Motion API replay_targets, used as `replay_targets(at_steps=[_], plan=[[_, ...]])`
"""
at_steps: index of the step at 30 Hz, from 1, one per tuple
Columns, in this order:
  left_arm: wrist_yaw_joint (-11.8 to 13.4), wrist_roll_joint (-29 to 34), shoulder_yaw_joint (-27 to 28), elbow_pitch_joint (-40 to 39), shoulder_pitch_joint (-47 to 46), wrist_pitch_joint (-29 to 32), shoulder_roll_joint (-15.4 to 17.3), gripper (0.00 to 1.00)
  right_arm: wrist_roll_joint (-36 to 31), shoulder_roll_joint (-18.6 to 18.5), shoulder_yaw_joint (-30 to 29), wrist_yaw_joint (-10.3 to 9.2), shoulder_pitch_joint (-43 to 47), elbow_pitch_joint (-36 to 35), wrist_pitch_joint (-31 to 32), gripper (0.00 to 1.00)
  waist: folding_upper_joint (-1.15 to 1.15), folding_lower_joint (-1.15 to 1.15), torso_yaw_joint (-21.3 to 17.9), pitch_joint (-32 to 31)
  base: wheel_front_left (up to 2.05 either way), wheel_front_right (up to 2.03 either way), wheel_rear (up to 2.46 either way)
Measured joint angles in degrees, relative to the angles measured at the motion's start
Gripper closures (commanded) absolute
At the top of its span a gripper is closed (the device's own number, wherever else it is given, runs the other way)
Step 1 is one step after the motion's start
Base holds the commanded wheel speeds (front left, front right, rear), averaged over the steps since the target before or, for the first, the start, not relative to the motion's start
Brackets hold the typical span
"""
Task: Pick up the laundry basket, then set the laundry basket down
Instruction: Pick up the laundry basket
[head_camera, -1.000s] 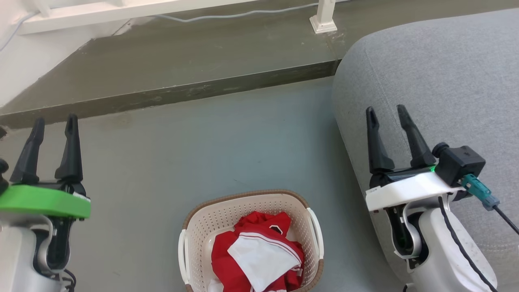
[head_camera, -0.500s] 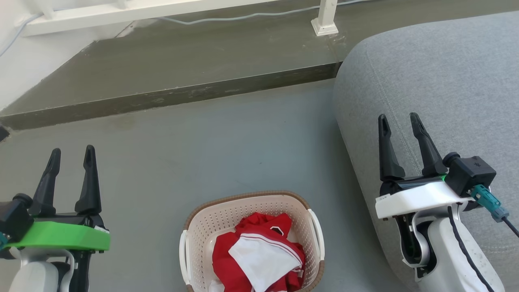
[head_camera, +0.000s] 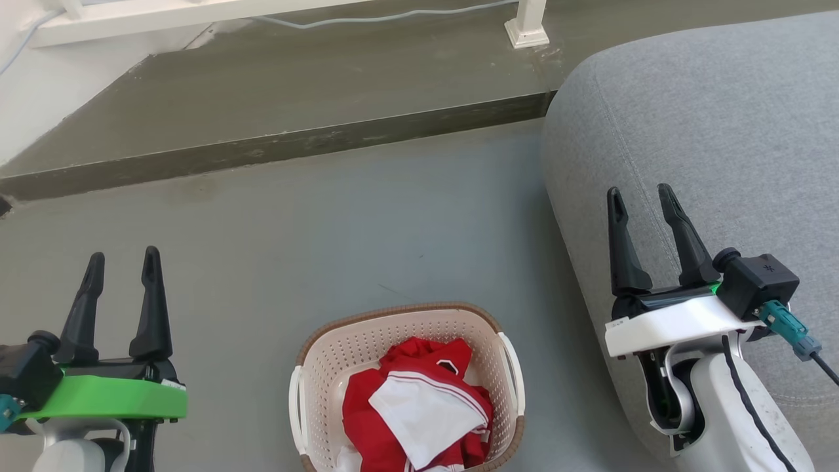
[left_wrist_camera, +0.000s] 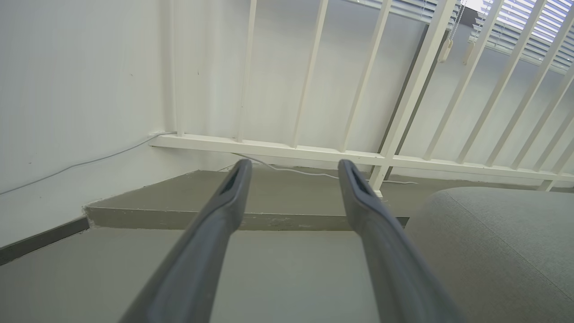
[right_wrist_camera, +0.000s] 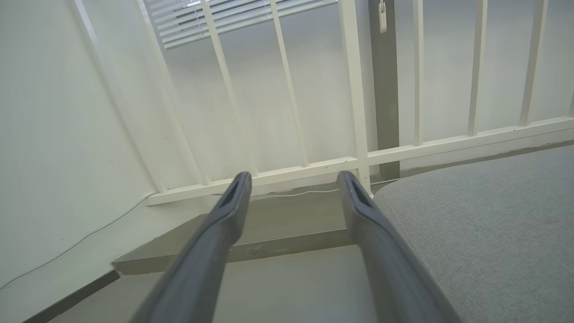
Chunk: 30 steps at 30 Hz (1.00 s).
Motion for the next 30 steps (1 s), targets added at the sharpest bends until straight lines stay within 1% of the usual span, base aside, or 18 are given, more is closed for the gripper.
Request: replay_targets(at_steps=[6, 13, 18, 23, 27, 30], plan=[[-0.07, 0.62, 1.21, -1.09, 1.14, -0.01, -0.10, 0.00, -0.13, 0.10, 0.36, 0.19, 0.59, 0.12, 0.00, 0.00, 0.00, 0.00, -0.23, 0.89, 0.00, 0.00, 0.00], [-0.15, 0.87, 0.71, -1.18, 1.29, -0.01, -0.12, 0.00, -0.38, 0.23, 0.63, 0.18, 0.68, 0.82, 0.00, 0.00, 0.00, 0.00, -0.61, 3.57, 0.00, 0.00, 0.00], [-0.58, 0.87, -1.65, 1.66, 1.21, -0.01, 0.29, 0.00, -0.37, 0.32, 0.89, -0.03, 0.67, 2.68, 0.00, 0.00, 0.00, 0.00, -0.66, 6.07, 0.00, 0.00, 0.00], [-0.60, 0.54, -3.89, 4.75, 0.70, 0.00, 1.74, 0.00, -0.16, 0.56, 1.24, -0.05, 0.31, 4.48, 0.00, 0.00, 0.00, 0.00, -0.67, 8.88, 0.00, 0.00, 0.00], [-0.64, -1.33, -6.76, 6.84, -1.40, 0.45, 2.36, 0.00, 0.29, 0.63, 1.45, -0.08, -0.71, 7.38, 0.00, 0.00, 0.00, 0.00, -0.65, 11.33, 0.00, 0.00, 0.00], [-0.65, -2.83, -9.47, 8.38, -3.81, 1.14, 3.36, 0.00, 0.75, 0.59, 1.89, -0.14, -1.58, 10.95, 0.00, 0.00, 0.00, 0.01, -0.54, 13.32, 0.00, 0.00, 0.00]])
